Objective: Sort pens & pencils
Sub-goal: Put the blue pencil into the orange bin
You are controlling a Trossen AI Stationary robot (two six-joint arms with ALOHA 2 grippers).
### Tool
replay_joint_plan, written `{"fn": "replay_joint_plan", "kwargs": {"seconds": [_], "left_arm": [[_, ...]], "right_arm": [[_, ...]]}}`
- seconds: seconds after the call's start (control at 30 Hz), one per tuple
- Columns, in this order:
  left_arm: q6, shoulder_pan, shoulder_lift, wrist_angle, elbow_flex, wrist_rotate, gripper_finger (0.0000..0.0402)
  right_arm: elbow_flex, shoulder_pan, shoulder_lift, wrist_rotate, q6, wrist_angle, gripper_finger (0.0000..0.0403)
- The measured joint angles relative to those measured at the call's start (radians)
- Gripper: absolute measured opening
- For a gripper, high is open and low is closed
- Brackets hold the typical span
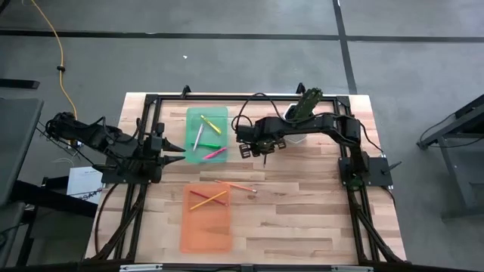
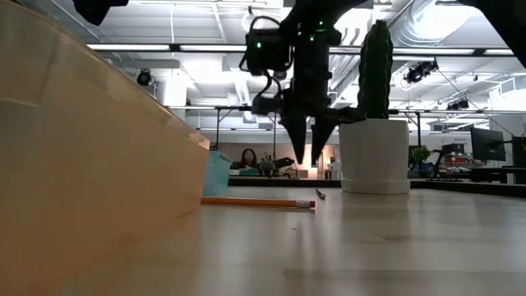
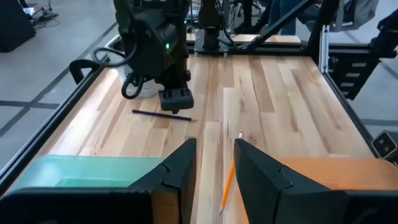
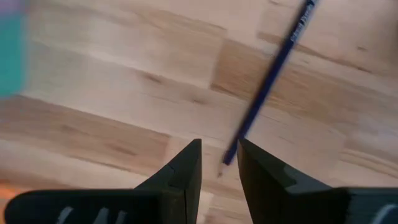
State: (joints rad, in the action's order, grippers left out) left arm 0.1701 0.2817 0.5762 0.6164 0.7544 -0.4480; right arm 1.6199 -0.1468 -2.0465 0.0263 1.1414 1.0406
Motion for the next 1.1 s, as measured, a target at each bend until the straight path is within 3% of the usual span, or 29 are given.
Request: {"fn": "replay_joint_plan", "kwargs": {"seconds": [1.1], "left_arm": [[-0.035,0.0,-0.011,0.046,0.0,0.005,0.0097]], "right_arm": [[0.0,-0.09,-0.043,0.001,0.011,0.051,0.0094]]}}
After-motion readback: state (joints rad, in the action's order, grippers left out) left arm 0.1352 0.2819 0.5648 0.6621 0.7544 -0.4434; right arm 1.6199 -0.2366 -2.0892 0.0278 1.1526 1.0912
